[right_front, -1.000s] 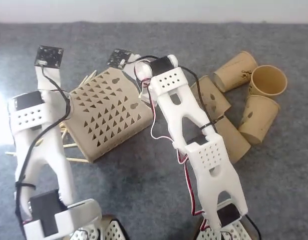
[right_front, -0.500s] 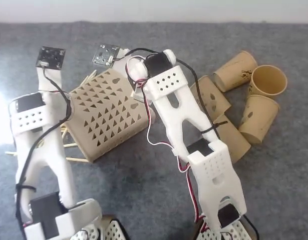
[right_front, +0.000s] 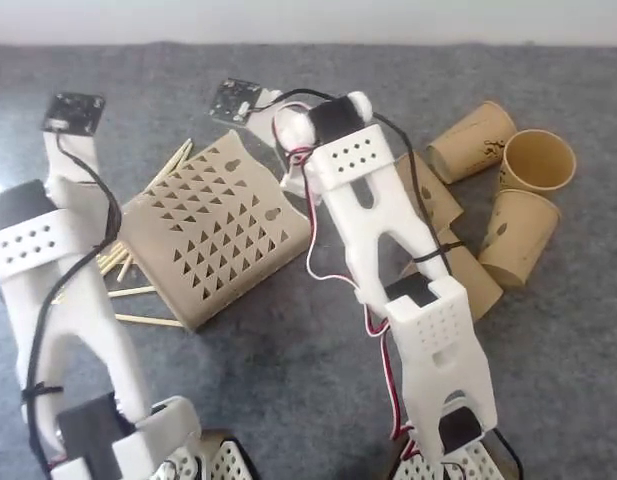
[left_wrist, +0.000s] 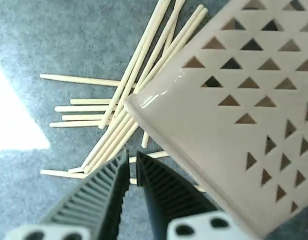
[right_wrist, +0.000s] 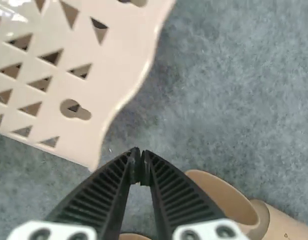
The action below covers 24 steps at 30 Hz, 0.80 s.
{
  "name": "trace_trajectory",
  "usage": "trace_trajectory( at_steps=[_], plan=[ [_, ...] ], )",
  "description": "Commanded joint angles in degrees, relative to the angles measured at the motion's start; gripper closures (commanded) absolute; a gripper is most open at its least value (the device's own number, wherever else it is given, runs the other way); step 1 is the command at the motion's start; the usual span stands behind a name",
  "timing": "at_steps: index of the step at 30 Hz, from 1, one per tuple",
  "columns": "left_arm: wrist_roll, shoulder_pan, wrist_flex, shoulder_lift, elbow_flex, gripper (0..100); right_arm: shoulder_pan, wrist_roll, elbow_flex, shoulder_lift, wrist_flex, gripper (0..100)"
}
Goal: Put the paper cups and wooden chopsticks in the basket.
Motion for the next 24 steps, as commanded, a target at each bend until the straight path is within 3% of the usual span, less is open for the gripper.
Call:
trace_trajectory(
  at_steps=[1,8,12,24],
  plan=[
    [-0.8,-1.9,-3.3,2.3,1.6,98,2.8,0.6,-2.7,-3.6,0.6,99.0],
    [1.9,-2.0,-6.0,5.3,4.8,86,2.3,0.6,-2.6,-3.5,0.6,99.0],
    [2.4,-1.8,-8.2,5.2,6.7,85,2.1,0.6,-2.6,-3.5,0.6,99.0],
    [2.6,-1.7,-3.3,-5.4,3.6,85,1.9,0.6,-2.8,0.6,0.1,99.0]
  ],
)
